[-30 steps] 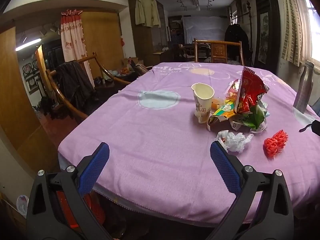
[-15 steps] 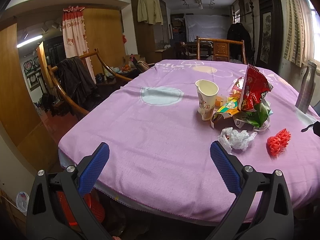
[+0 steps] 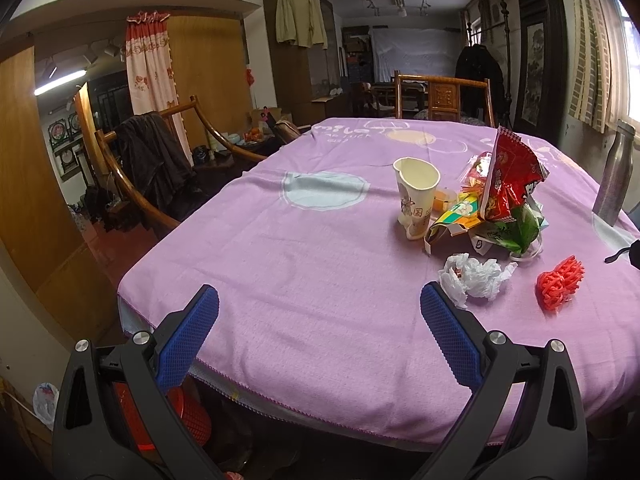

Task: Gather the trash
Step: 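Move both grippers toward the crumpled tissue and orange mesh net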

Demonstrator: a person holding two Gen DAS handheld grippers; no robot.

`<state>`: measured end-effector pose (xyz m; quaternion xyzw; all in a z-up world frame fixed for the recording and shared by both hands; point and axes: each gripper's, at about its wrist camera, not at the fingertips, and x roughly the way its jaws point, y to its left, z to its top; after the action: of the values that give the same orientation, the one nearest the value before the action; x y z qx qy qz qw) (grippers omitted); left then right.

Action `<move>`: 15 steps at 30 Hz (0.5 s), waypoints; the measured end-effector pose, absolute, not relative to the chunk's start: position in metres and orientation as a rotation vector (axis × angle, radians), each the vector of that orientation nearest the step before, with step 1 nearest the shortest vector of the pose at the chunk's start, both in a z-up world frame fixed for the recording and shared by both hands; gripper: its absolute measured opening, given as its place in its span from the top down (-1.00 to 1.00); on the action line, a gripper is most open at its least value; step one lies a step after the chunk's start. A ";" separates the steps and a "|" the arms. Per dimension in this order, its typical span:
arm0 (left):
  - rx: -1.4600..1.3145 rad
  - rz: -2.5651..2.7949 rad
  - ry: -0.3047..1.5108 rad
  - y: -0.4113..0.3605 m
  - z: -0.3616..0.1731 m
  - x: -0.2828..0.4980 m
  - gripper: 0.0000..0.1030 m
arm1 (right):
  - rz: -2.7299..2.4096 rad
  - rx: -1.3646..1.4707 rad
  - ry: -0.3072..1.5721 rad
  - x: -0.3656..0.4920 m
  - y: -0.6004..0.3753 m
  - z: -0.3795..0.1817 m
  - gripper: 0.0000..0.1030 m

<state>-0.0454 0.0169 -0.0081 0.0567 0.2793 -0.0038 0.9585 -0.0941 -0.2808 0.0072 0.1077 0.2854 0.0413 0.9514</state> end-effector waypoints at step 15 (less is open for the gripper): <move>0.115 0.004 0.588 0.019 -0.012 -0.041 -0.87 | 0.093 0.219 0.593 -0.093 -0.281 0.007 -0.89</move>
<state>-0.0411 0.0191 -0.0120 0.0564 0.2898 0.0020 0.9554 -0.0929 -0.2808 0.0070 0.1078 0.2917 0.0459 0.9493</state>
